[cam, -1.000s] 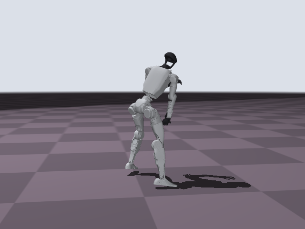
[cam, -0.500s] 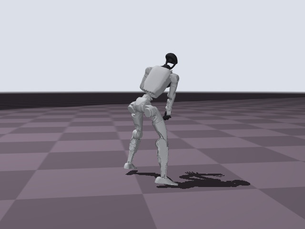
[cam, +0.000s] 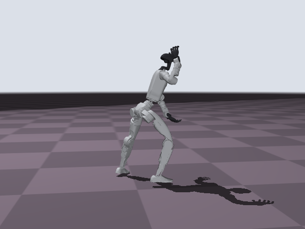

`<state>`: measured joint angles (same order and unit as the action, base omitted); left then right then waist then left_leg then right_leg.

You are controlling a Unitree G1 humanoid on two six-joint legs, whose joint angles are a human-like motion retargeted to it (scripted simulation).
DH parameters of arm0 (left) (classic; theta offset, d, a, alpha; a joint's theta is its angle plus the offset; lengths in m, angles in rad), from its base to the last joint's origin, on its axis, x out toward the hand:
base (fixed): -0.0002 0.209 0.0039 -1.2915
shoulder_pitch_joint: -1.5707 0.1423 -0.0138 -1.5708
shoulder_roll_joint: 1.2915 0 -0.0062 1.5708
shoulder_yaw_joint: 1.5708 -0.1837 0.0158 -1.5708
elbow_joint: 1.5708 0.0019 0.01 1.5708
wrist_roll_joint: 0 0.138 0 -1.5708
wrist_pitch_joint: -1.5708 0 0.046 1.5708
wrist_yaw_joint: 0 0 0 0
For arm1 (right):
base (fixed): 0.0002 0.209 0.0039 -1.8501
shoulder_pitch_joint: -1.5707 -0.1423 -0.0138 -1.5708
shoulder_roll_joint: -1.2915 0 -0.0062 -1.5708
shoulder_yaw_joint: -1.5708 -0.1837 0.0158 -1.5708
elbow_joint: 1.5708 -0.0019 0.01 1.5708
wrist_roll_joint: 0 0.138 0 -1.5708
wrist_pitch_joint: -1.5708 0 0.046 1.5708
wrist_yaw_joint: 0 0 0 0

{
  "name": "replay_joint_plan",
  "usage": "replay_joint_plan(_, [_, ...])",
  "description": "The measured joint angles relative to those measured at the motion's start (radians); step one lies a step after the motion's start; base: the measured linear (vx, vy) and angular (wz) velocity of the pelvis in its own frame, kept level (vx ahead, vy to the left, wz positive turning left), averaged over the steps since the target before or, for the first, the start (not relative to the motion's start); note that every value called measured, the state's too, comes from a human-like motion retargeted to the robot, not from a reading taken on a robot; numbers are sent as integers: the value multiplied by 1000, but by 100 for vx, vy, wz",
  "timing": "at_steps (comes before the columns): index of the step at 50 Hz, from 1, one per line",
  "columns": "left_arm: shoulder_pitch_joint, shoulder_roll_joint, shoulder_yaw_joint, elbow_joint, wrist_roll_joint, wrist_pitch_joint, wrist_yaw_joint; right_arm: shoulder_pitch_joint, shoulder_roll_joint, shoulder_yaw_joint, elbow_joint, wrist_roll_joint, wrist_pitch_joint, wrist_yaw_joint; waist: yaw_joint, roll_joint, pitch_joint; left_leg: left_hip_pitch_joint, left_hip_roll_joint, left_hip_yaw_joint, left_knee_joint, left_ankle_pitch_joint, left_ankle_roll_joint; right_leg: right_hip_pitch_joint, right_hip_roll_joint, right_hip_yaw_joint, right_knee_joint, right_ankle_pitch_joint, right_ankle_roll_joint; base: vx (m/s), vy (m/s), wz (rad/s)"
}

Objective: Kungfu

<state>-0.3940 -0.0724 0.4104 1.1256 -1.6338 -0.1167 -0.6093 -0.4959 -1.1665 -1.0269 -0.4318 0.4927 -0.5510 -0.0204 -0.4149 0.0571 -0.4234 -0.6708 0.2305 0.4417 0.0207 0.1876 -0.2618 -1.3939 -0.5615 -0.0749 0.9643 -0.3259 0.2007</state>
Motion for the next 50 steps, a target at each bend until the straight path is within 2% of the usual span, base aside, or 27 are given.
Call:
replay_joint_plan(2, [-71, 39, -81, -47, 209, 12, -13, 176, 25, -143, -94, -140, 38, -164, 18, -7, 32, 23, 15, -12, 17, -39, 0, 7, 42, 0, -8, 12, -12, -22, 4, -109])
replay_joint_plan(3, [-97, 56, -102, -62, 311, 21, -29, 238, 39, -164, -133, -177, 56, -236, 12, -5, 36, 33, 8, -28, 24, -67, 0, 2, 52, 10, -5, 16, -16, -9, 10, -152])
replay_joint_plan(5, [-128, 108, -117, -90, 441, 45, -59, 334, 82, -163, -193, -253, 51, -321, 40, 28, 64, 55, 69, -66, 65, -130, 0, 32, 130, -31, 6, 10, -45, 1, 13, -208])
replay_joint_plan(9, [-200, 126, -142, -129, 466, 88, -92, 402, 124, -118, -211, -387, 48, -339, 84, 22, 76, 117, 13, -149, 99, -232, 0, 37, 174, 23, -44, 66, -45, 4, 29, -143])
replay_joint_plan(12, [-218, 118, -186, -155, 470, 90, -106, 403, 140, -71, -189, -384, 64, -374, 112, 9, 69, 137, -46, -184, 106, -265, 0, 22, 168, 68, -91, 122, -35, 0, 38, -65])
replay_joint_plan(17, [-138, 132, -207, -189, 562, 76, -133, 387, 130, 19, -113, -274, 9, -379, 123, 4, 79, 125, -59, -152, 149, -308, 0, 26, 169, 99, -203, 230, -28, -9, 36, -50])
replay_joint_plan(22, [2, 176, -153, -100, 651, 86, -171, 376, 97, 76, -49, -260, 15, -363, 94, -28, 91, 114, -83, -92, 182, -337, 0, 19, 147, 124, -319, 324, -20, -17, 22, -43])
replay_joint_plan(25, [107, 189, -110, -62, 662, 53, -154, 360, 69, 110, -21, -266, 28, -368, 76, -49, 99, 129, -88, -36, 171, -348, 0, 5, 129, 91, -378, 353, -33, -19, 11, -74])
replay_joint_plan(27, [171, 175, -83, -61, 647, 21, -127, 347, 47, 135, -4, -263, 36, -365, 60, -52, 99, 134, -83, 0, 159, -351, 0, -13, 94, 25, -398, 353, -85, -16, 6, -87])
replay_joint_plan(30, [235, 145, -68, -65, 613, -13, -83, 317, 6, 172, 31, -282, 55, -349, 40, -38, 93, 133, -71, 49, 142, -350, 0, -42, 17, -123, -387, 300, -204, -18, 4, -95])
replay_joint_plan(31, [240, 138, -78, -68, 605, -30, -57, 303, -10, 186, 47, -294, 66, -346, 33, -35, 90, 140, -72, 65, 133, -348, 0, -44, -13, -175, -376, 290, -227, -17, 0, -88])
replay_joint_plan(34, [204, 146, -159, -83, 616, -83, 38, 257, -67, 246, 100, -341, 87, -346, 13, -23, 76, 162, -72, 103, 108, -321, 0, -42, -77, -300, -330, 261, -267, -12, -19, -76])
replay_joint_plan(37, [64, 182, -270, -140, 727, -95, 95, 191, -131, 330, 171, -416, 85, -335, -6, -22, 43, 193, -81, 134, 98, -240, 0, -42, -81, -342, -282, 247, -265, -2, -31, -94])
replay_joint_plan(40, [-165, 238, -356, -211, 883, -39, 78, 94, -197, 443, 262, -603, 65, -291, -37, -46, 1, 242, -103, 142, 108, -49, 0, -44, -42, -287, -212, 175, -247, 9, -49, -80])
replay_joint_plan(42, [-355, 279, -415, -224, 1011, -9, 30, 10, -225, 538, 319, -830, 59, -270, -71, -86, -12, 297, -101, 145, 124, 144, 0, -1, -9, -263, -179, 119, -231, 28, -82, -39])
replay_joint_plan(43, [-445, 291, -446, -228, 1090, -17, 21, -44, -246, 598, 347, -939, 57, -270, -91, -110, -27, 317, -90, 139, 154, 230, 0, 24, 8, -253, -167, 80, -228, 49, -104, -92])
replay_joint_plan(45, [-618, 312, -531, -228, 1247, -80, 65, -194, -280, 741, 387, -1110, 43, -268, -91, -154, -36, 339, -31, 60, 351, 336, 0, 105, 106, -233, -150, -2, -241, 63, -100, -239])
replay_joint_plan(47, [-778, 353, -606, -174, 1435, -149, 209, -392, -288, 921, 422, -1182, 21, -260, -48, -202, -27, 351, -79, -13, 495, 323, 0, 202, 225, -183, -186, -19, -249, 58, -39, -380])
replay_joint_plan(48, [-852, 368, -643, -121, 1544, -165, 335, -513, -279, 1039, 446, -1197, 10, -254, -21, -228, -34, 347, -151, -52, 526, 283, 0, 247, 274, -140, -220, -13, -244, 62, -7, -387])
replay_joint_plan(50, [-994, 387, -704, 11, 1737, -129, 617, -737, -239, 1257, 493, -1209, -7, -254, 24, -248, -49, 300, -236, -81, 657, 184, 0, 336, 355, -70, -261, -17, -229, 70, -7, -348])
